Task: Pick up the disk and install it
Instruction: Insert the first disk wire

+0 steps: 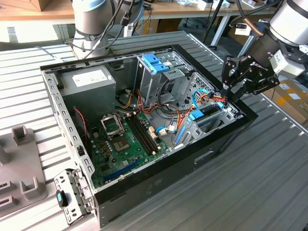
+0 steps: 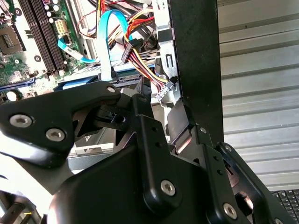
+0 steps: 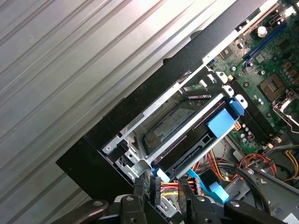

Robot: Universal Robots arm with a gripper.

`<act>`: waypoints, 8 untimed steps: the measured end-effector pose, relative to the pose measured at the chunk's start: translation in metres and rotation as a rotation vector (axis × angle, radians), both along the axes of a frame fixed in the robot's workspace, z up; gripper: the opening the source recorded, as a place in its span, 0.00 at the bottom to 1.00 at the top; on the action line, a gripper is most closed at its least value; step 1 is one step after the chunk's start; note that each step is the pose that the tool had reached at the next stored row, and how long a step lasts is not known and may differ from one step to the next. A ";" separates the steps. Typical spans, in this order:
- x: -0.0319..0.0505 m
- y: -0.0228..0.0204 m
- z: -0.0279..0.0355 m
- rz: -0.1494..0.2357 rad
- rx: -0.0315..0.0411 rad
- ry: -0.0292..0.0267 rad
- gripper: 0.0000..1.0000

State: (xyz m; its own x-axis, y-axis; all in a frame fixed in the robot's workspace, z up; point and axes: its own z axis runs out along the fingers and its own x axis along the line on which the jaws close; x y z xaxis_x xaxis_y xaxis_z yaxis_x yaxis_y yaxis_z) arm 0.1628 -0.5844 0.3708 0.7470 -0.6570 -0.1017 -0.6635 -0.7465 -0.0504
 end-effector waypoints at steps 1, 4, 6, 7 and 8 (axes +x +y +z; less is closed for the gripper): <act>0.0000 0.0000 -0.0002 0.000 0.0000 0.0000 0.42; 0.0001 0.0000 -0.0008 0.000 0.0000 0.0000 0.42; 0.0002 0.0000 -0.0012 -0.001 0.0000 0.0000 0.42; 0.0003 0.0000 -0.0014 -0.002 0.0000 0.0001 0.42; 0.0003 0.0000 -0.0015 -0.004 0.0000 0.0001 0.42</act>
State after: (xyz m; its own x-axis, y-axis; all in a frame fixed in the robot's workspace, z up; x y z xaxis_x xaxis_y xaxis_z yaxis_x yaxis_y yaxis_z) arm 0.1631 -0.5844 0.3693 0.7445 -0.6598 -0.1018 -0.6663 -0.7440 -0.0503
